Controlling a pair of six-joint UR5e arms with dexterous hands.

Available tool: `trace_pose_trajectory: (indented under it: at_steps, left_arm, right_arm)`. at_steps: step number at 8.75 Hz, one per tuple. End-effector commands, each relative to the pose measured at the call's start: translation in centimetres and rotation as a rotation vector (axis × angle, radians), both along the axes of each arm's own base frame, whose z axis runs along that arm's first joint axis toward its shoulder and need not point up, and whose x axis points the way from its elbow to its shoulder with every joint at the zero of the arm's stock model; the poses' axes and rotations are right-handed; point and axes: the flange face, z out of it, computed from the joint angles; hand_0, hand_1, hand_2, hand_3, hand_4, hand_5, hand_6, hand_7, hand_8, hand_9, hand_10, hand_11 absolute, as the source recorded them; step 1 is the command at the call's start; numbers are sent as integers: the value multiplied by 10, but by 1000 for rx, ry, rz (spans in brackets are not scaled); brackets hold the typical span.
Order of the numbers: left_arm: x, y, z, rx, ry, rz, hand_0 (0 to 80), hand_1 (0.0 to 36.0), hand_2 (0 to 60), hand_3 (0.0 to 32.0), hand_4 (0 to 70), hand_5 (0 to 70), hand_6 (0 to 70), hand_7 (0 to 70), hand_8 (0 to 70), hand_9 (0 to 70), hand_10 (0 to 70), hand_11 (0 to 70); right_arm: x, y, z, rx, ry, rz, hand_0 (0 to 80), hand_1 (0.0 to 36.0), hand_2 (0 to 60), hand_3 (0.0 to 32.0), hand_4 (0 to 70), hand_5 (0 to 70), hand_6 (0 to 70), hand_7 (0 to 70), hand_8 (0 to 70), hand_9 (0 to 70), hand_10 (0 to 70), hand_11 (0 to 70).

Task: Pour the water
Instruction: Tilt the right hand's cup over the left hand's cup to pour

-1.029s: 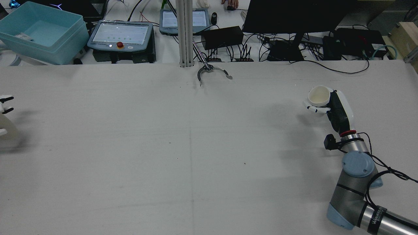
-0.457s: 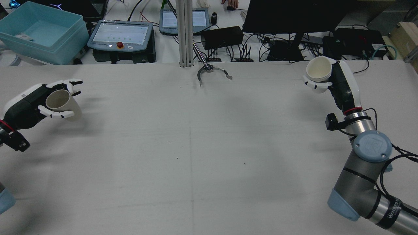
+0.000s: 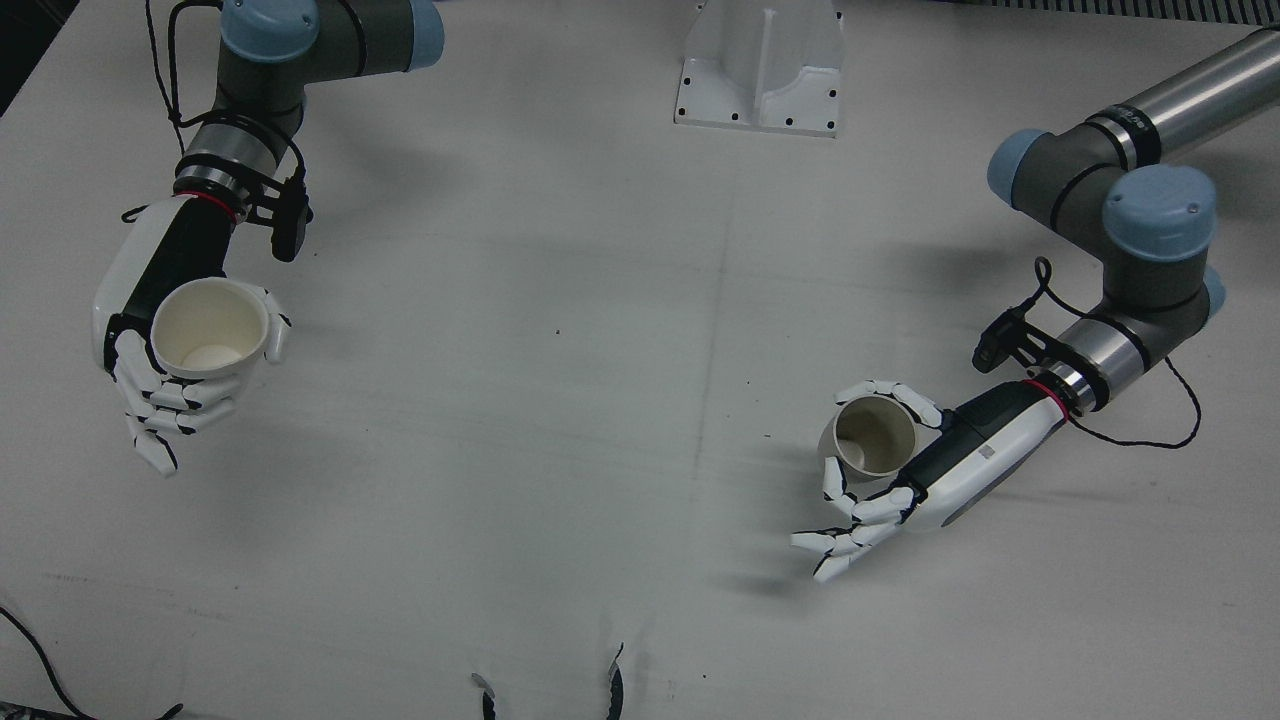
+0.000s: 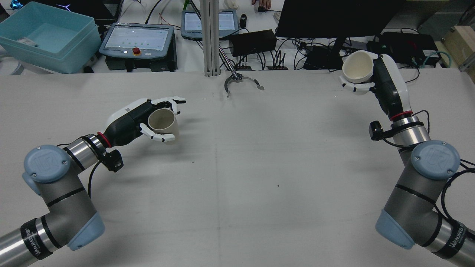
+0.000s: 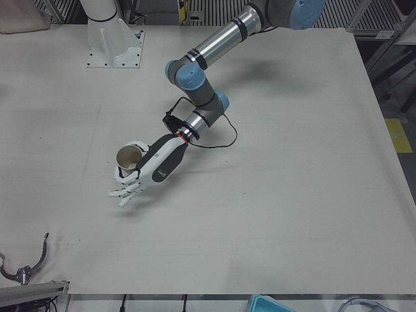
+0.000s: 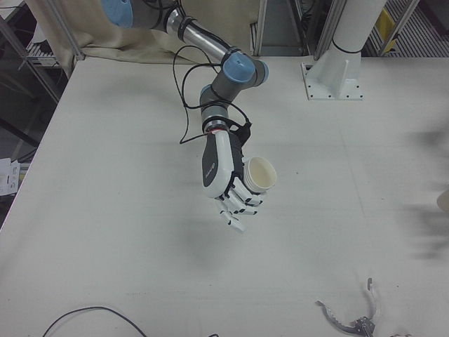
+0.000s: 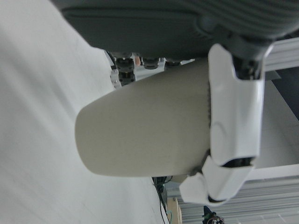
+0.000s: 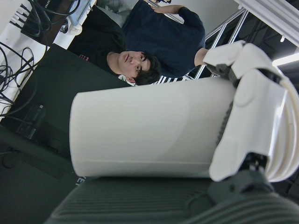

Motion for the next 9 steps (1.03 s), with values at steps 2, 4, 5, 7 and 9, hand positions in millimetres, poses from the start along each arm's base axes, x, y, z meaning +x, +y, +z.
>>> trace_pose_trajectory:
  at_steps: [2, 4, 5, 7, 9]
  left_arm:
    - [101, 53, -115, 112, -7, 99, 627, 360, 600, 0, 255, 700, 47, 247, 15, 46, 91, 172]
    - [114, 65, -115, 111, -7, 122, 623, 360, 600, 0, 253, 700, 50, 248, 16, 47, 92, 173]
    - [113, 64, -115, 111, -7, 121, 621, 360, 600, 0, 252, 700, 47, 248, 15, 47, 92, 172]
    - [112, 64, -114, 111, -7, 121, 615, 360, 600, 0, 249, 700, 43, 241, 15, 46, 92, 172]
    - [111, 64, -117, 114, -2, 119, 617, 360, 600, 0, 249, 700, 42, 241, 15, 47, 92, 172]
  right_arm:
    - [-16, 2, -129, 226, 232, 0, 558, 326, 600, 0, 243, 700, 442, 486, 424, 560, 149, 241]
    - [-53, 31, -198, 334, 352, 31, 661, 360, 600, 0, 240, 700, 479, 502, 428, 554, 223, 361]
    - [-79, 67, -231, 399, 456, 50, 726, 360, 600, 0, 243, 700, 486, 500, 431, 557, 227, 369]
    - [-133, 115, -256, 470, 628, 53, 800, 360, 600, 0, 246, 700, 486, 487, 434, 558, 235, 384]
    - [-166, 136, -253, 491, 769, 47, 742, 360, 600, 0, 243, 700, 465, 474, 424, 547, 234, 379]
